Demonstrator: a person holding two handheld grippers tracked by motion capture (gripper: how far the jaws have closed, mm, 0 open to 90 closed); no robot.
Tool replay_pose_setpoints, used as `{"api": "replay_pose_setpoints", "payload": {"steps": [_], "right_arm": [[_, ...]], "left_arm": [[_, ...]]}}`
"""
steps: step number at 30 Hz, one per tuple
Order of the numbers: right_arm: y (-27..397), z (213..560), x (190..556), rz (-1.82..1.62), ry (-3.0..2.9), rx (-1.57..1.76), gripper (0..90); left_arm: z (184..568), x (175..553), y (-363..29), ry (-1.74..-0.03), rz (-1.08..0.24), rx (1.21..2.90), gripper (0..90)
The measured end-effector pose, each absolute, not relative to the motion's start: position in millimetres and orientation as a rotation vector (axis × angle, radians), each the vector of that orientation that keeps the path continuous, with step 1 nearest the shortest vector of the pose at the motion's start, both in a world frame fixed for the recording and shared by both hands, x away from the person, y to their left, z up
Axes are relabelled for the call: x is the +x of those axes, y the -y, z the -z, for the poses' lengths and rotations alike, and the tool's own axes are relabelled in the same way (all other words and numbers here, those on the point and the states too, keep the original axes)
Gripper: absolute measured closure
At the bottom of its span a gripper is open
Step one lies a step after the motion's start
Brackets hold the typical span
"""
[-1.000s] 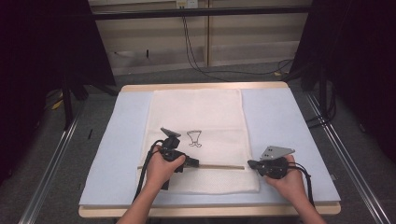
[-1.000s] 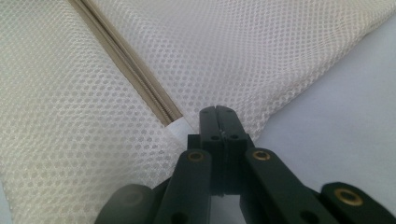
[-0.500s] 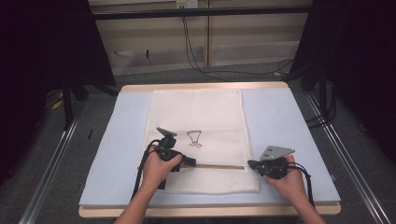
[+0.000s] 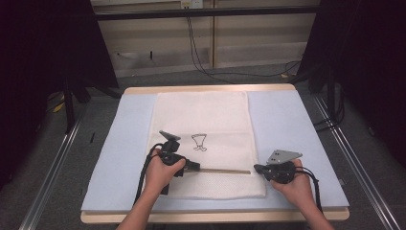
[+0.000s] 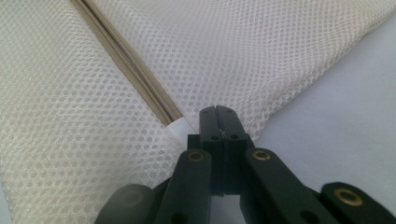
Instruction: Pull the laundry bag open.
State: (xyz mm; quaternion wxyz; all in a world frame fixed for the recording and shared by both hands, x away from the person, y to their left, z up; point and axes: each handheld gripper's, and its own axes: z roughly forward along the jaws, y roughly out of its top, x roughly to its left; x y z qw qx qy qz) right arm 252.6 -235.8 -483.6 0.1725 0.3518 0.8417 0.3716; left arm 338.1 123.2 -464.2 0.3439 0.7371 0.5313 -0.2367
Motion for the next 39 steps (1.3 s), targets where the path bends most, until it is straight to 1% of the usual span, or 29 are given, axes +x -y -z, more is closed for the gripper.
{"api": "replay_pose_setpoints", "payload": {"steps": [1,11,15,17,19,22,29,34,39], "right_arm": [[235.8,483.6,252.6,-1.055,-2.388,0.999,90.0],[235.9,483.6,252.7,-1.055,-2.388,0.998,90.0],[235.6,483.7,252.5,-1.053,-2.385,0.999,90.0],[235.7,483.7,252.5,-1.054,-2.385,0.999,90.0],[235.9,483.7,252.6,-1.055,-2.387,0.998,90.0],[235.9,483.6,252.8,-1.056,-2.388,0.997,90.0],[235.8,483.6,252.6,-1.055,-2.388,1.000,90.0],[235.8,483.7,252.8,-1.056,-2.387,0.998,90.0],[235.5,483.6,252.4,-1.051,-2.385,1.002,90.0]], "left_arm": [[464.1,338.1,-123.6,-1.388,0.600,1.921,87.4],[464.1,338.4,-127.8,-1.389,0.624,1.905,87.4],[463.6,338.6,-128.8,-1.393,0.605,1.916,87.4],[463.6,338.7,-130.1,-1.392,0.622,1.908,87.4],[463.6,338.9,-131.6,-1.389,0.600,1.933,87.4],[463.3,339.0,-132.1,-1.394,0.615,1.913,87.4],[462.3,339.6,-137.8,-1.405,0.592,1.912,87.4],[462.3,338.6,-142.4,-1.410,0.605,1.893,87.4],[463.6,339.5,-143.7,-1.407,0.601,1.905,87.4]]}}
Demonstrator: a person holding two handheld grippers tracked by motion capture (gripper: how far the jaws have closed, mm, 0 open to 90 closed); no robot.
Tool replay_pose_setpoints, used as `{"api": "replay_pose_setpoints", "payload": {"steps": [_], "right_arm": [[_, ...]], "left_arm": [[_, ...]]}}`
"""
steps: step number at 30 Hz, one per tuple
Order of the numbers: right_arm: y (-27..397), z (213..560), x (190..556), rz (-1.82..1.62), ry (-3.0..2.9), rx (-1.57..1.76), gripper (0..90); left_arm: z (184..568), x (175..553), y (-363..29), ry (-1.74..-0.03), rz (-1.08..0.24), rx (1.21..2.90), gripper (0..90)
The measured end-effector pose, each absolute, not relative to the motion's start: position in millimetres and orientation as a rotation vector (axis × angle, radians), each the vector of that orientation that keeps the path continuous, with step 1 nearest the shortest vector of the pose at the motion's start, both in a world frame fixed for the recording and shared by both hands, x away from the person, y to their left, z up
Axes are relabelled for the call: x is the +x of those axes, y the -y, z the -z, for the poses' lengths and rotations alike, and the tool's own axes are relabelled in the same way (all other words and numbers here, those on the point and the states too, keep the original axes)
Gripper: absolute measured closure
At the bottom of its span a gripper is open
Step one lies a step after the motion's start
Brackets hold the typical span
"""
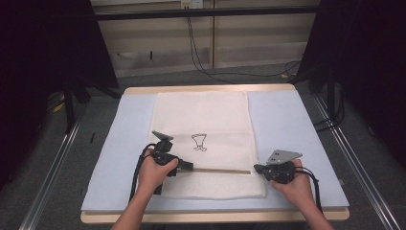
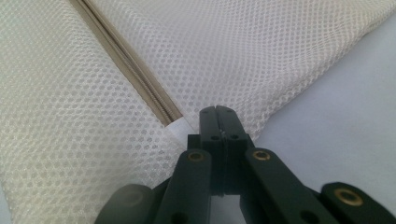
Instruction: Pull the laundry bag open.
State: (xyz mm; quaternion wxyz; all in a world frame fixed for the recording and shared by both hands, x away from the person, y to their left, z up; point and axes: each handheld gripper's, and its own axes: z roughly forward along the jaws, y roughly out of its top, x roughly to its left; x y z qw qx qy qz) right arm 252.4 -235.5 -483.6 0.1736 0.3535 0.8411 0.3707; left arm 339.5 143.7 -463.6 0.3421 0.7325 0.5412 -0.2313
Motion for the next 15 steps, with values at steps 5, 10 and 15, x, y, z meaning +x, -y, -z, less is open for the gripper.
{"api": "replay_pose_setpoints", "payload": {"steps": [5,10,15], "right_arm": [[235.8,483.6,252.6,-1.055,-2.388,1.003,90.0],[235.8,483.6,252.5,-1.055,-2.387,1.001,90.0],[235.9,483.6,252.8,-1.056,-2.388,1.001,90.0]], "left_arm": [[464.1,339.1,-144.1,-1.412,0.603,1.897,87.4],[464.6,339.9,-146.2,-1.415,0.605,1.900,87.4],[463.6,340.2,-150.5,-1.411,0.602,1.899,87.4]]}}
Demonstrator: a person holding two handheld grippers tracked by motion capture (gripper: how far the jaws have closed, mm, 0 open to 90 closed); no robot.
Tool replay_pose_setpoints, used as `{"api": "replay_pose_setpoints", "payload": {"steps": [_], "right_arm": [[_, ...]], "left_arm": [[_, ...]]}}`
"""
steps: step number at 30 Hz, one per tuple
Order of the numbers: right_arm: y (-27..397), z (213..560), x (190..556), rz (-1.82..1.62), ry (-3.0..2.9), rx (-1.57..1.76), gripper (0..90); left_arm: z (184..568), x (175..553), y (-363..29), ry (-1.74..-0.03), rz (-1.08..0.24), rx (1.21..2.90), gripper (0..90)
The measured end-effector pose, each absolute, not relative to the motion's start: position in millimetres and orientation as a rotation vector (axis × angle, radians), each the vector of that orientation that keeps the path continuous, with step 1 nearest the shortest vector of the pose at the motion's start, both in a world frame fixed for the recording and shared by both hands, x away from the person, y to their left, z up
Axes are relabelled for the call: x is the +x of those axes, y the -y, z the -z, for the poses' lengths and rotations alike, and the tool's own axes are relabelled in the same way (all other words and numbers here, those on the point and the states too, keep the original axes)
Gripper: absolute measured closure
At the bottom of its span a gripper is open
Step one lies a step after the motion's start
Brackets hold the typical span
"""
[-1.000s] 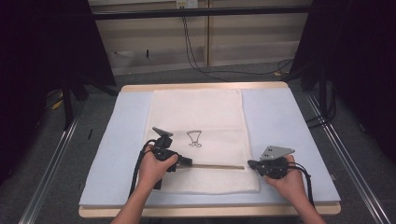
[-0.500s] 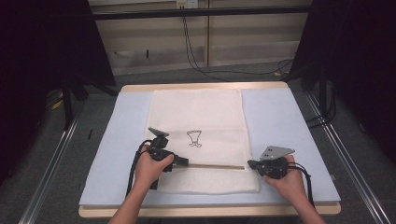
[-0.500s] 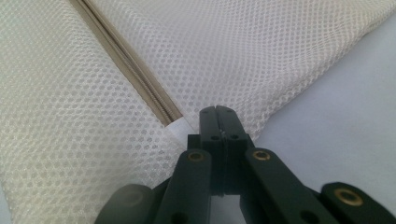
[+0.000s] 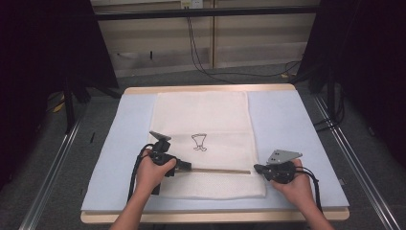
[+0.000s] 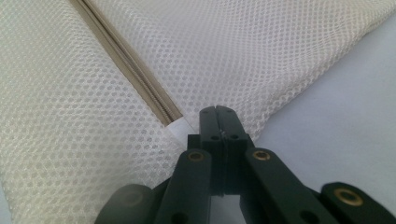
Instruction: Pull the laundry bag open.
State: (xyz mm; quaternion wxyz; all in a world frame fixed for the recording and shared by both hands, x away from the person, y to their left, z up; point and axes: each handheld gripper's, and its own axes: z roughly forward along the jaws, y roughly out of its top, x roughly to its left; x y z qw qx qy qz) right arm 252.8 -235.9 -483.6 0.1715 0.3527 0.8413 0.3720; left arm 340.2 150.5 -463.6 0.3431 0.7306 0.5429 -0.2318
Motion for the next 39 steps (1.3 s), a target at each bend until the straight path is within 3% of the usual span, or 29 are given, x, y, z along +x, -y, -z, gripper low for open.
{"api": "replay_pose_setpoints", "payload": {"steps": [39], "right_arm": [[235.9,483.7,252.7,-1.058,-2.386,1.010,90.0]], "left_arm": [[463.1,339.3,-166.5,-1.443,0.581,1.872,87.4]]}}
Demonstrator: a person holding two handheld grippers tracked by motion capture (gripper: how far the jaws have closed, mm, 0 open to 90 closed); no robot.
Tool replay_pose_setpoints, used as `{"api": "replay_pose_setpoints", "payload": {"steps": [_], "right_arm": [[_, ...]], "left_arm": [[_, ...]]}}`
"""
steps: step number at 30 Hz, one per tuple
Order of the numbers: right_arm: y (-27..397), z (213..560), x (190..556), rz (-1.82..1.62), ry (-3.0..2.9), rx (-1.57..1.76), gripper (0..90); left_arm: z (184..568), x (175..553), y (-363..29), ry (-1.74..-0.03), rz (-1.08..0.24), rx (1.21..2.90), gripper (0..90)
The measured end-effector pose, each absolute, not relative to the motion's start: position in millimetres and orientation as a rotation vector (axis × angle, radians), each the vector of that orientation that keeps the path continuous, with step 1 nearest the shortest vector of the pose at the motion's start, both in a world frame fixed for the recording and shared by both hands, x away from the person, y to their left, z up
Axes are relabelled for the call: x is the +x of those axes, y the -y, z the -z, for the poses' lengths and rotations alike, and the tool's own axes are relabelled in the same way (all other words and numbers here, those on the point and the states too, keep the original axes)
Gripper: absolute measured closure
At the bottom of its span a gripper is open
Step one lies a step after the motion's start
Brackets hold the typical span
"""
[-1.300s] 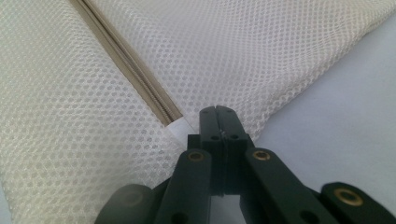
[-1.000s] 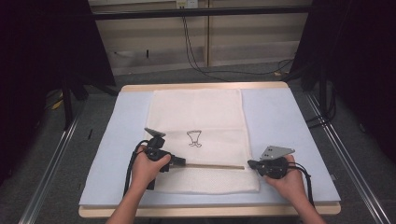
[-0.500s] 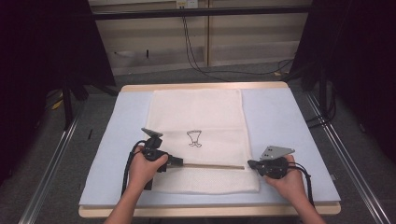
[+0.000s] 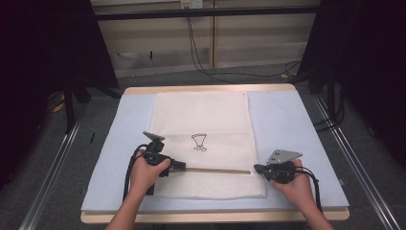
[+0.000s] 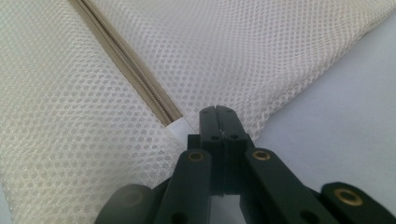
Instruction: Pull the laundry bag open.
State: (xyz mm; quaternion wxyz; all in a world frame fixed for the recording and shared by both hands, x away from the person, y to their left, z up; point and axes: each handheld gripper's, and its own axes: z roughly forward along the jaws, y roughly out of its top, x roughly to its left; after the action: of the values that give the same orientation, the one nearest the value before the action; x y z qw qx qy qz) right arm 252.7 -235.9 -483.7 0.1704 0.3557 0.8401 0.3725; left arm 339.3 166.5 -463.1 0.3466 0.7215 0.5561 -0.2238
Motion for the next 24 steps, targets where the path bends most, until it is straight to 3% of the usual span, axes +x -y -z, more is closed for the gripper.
{"api": "replay_pose_setpoints", "payload": {"steps": [24], "right_arm": [[236.1,483.6,252.7,-1.055,-2.385,1.010,90.0]], "left_arm": [[464.1,339.5,-175.6,-1.442,0.574,1.876,87.4]]}}
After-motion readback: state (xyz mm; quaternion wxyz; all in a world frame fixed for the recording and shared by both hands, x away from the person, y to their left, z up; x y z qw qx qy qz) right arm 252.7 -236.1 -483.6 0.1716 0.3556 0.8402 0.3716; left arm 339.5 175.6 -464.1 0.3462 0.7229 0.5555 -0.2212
